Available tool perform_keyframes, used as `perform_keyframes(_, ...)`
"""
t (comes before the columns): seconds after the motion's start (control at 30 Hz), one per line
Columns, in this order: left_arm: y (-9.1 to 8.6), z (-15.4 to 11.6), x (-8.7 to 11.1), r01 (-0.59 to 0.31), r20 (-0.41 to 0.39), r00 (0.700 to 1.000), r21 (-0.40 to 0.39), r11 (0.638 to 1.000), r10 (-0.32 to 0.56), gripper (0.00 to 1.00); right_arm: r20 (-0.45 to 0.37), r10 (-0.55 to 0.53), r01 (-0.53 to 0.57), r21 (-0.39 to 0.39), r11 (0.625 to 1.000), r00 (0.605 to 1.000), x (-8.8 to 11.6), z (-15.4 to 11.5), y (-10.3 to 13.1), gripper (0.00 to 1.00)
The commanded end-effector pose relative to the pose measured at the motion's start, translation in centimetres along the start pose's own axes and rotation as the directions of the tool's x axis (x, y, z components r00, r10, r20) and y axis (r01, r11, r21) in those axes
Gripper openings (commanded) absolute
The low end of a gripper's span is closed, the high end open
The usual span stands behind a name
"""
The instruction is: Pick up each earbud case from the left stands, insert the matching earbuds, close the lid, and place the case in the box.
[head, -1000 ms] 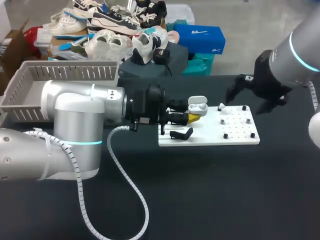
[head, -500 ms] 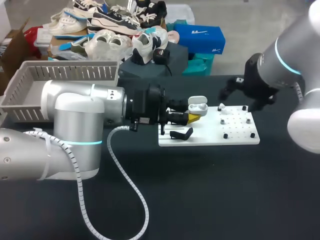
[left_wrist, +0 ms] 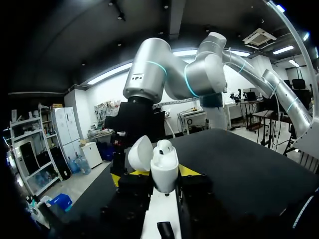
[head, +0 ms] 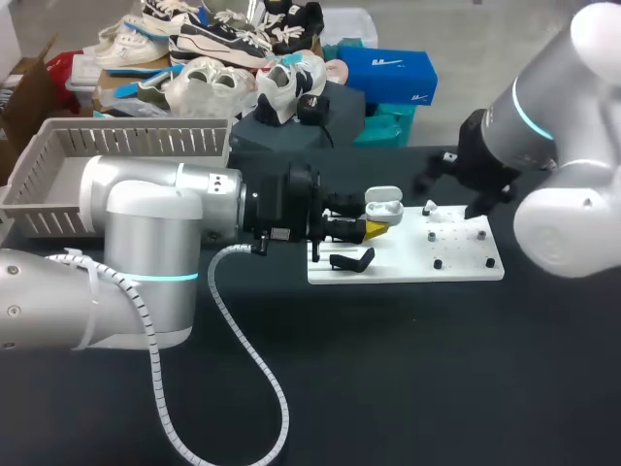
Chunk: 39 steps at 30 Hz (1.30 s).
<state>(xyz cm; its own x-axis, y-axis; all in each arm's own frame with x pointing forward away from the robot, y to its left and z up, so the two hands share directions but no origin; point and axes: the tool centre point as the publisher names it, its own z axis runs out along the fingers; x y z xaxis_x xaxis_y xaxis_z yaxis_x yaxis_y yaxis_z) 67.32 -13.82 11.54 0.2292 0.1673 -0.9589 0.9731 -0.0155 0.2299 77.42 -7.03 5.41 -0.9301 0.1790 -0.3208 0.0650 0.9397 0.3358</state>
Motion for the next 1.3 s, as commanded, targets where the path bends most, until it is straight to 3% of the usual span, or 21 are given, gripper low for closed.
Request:
perform_keyframes(0.03, 0.1, 0.0, 0.0, 0.0, -0.001, 1.0, 0.002, 1.0, 0.0, 0.0, -0.03, -0.003, 0.003, -0.001, 1.0, 1.0, -0.8, 0.8, 0.3, 1.0)
perform_keyframes(0.13, 0.1, 0.0, 0.0, 0.0, -0.001, 1.0, 0.002, 1.0, 0.0, 0.0, -0.035, -0.004, 0.004, -0.002, 1.0, 0.999, -1.0, 1.1, 0.3, 1.0)
perform_keyframes(0.2, 0.1, 0.0, 0.0, 0.0, -0.001, 1.0, 0.002, 1.0, 0.0, 0.0, -0.038, -0.002, 0.002, -0.004, 1.0, 0.999, -1.0, 1.3, 0.4, 0.91)
perform_keyframes(0.43, 0.1, 0.0, 0.0, 0.0, -0.001, 1.0, 0.002, 1.0, 0.0, 0.0, -0.051, 0.018, -0.018, -0.011, 1.0, 0.999, -0.7, 1.8, 0.3, 0.91)
perform_keyframes(0.5, 0.1, 0.0, 0.0, 0.0, -0.001, 1.0, 0.002, 1.0, 0.0, 0.0, -0.051, 0.023, -0.023, -0.014, 1.0, 0.998, -0.7, 1.9, 0.3, 0.84)
perform_keyframes(0.57, 0.1, 0.0, 0.0, 0.0, -0.001, 1.0, 0.002, 1.0, 0.0, 0.0, -0.051, 0.028, -0.029, -0.016, 0.999, 0.998, -0.7, 2.0, 0.2, 0.68)
perform_keyframes(0.6, 0.1, 0.0, 0.0, 0.0, -0.001, 1.0, 0.002, 1.0, 0.0, 0.0, -0.051, 0.031, -0.032, -0.016, 0.999, 0.998, -0.7, 2.0, 0.2, 0.49)
perform_keyframes(0.63, 0.1, 0.0, 0.0, 0.0, -0.001, 1.0, 0.002, 1.0, 0.0, 0.0, -0.051, 0.032, -0.033, -0.016, 0.999, 0.998, -0.7, 2.0, 0.2, 0.47)
perform_keyframes(1.3, 0.1, 0.0, 0.0, 0.0, -0.001, 1.0, 0.002, 1.0, 0.0, 0.0, -0.058, 0.077, -0.077, -0.008, 0.997, 0.995, -0.6, 2.7, 0.3, 0.46)
